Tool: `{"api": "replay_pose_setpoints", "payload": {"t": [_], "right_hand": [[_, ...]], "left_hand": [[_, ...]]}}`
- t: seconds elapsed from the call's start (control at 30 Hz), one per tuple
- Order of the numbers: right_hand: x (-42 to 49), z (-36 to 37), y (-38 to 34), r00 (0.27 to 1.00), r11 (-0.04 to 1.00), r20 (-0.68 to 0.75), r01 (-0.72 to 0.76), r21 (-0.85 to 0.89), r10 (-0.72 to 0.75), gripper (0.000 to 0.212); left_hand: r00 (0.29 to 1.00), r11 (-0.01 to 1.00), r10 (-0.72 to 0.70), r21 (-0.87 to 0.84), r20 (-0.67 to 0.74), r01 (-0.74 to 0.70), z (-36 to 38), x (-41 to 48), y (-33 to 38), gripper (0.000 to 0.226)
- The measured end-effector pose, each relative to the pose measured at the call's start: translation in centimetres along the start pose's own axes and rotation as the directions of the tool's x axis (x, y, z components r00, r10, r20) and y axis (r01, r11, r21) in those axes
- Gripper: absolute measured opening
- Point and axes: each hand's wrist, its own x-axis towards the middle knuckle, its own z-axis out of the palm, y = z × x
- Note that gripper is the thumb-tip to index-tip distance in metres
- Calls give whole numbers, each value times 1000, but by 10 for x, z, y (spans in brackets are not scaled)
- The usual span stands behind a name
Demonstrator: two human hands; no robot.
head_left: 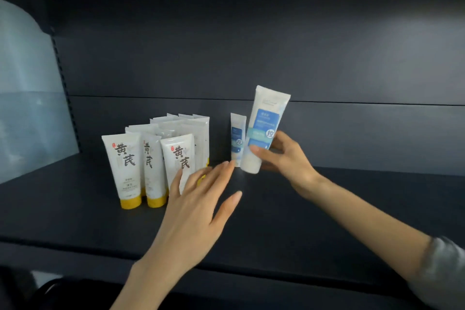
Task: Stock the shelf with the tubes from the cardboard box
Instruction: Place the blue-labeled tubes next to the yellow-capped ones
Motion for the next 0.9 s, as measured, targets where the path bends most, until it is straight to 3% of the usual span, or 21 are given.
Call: {"api": "replay_pose_setpoints", "payload": {"t": [0.1, 0.2, 0.37, 0.9], "right_hand": [[34, -13, 15, 994, 991, -110, -24, -130, 9, 29], [61, -24, 39, 980, 944, -195, -89, -318, 26, 31], [83, -20, 76, 953, 922, -275, -218, -321, 130, 37], [106, -3, 106, 912, 846, -387, -307, -436, 132, 46]], "left_hand": [[994, 985, -31, 173, 108, 12, 2, -13, -5, 64], [995, 968, -46, 251, 89, 22, -3, -22, -6, 60], [993, 945, -88, 320, 77, 59, -8, -33, -16, 61], [985, 941, -168, 304, 37, 149, -8, -36, -31, 64]]}}
